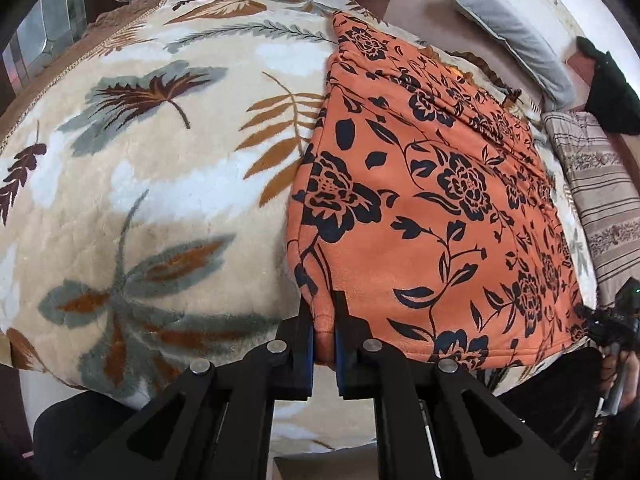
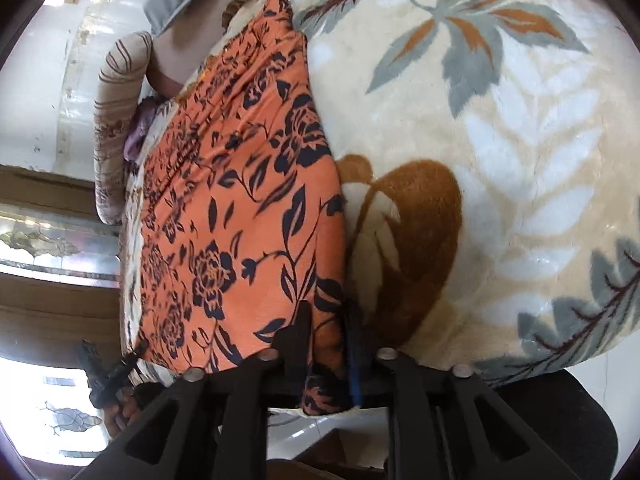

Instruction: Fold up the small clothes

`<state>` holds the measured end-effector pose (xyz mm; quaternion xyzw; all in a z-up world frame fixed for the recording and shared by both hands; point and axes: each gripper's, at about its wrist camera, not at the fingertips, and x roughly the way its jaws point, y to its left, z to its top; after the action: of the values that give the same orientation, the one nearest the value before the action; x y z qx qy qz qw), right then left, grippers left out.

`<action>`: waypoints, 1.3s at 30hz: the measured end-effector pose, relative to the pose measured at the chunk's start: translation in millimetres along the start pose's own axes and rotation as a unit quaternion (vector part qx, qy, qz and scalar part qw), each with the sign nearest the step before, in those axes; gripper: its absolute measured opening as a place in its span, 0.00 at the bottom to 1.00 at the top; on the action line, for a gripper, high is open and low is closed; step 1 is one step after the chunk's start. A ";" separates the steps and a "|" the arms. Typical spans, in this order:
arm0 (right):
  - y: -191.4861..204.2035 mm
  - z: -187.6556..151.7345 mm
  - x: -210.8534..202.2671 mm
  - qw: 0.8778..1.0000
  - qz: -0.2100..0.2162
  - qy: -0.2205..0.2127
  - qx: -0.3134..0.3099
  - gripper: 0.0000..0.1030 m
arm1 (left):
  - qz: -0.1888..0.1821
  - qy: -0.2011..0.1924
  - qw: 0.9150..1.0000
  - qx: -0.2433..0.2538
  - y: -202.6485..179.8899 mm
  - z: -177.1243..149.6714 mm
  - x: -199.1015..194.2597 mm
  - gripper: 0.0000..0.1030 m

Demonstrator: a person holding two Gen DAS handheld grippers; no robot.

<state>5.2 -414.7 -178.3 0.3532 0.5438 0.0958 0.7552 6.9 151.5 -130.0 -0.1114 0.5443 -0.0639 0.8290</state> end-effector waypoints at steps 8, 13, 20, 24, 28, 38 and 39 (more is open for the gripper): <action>-2.8 -0.3 0.6 1.000 0.003 0.002 0.008 0.28 | 0.020 -0.010 1.000 0.014 -4.3 -1.9 -0.2 0.08; -1.0 -2.8 -0.7 1.000 0.015 0.002 0.000 0.48 | 0.018 -0.012 1.000 0.014 -4.6 -2.6 0.2 0.08; 17.4 -5.8 3.6 0.999 -0.008 0.014 -0.048 0.52 | 0.013 -0.013 1.000 0.012 -1.9 -3.6 -0.3 0.08; 11.8 -4.9 5.4 0.999 -0.024 0.022 -0.041 0.11 | 0.009 -0.011 1.000 0.007 -0.7 -3.2 -1.1 0.08; 20.2 -4.7 -6.4 0.998 0.002 0.005 -0.059 0.08 | 0.003 -0.013 1.000 0.000 -2.4 1.5 -10.3 0.08; 18.2 20.5 -3.9 0.996 0.080 -0.004 -0.038 0.08 | 0.010 0.010 1.000 -0.003 -8.1 26.0 -10.9 0.08; 18.3 22.7 -2.4 0.996 0.085 -0.003 -0.037 0.08 | 0.010 0.011 1.000 0.002 -9.0 29.4 -10.1 0.08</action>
<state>28.8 -412.4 -161.2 0.3702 0.5057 0.1782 0.7586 29.9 148.5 -107.5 -0.1032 0.5542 -0.0576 0.8240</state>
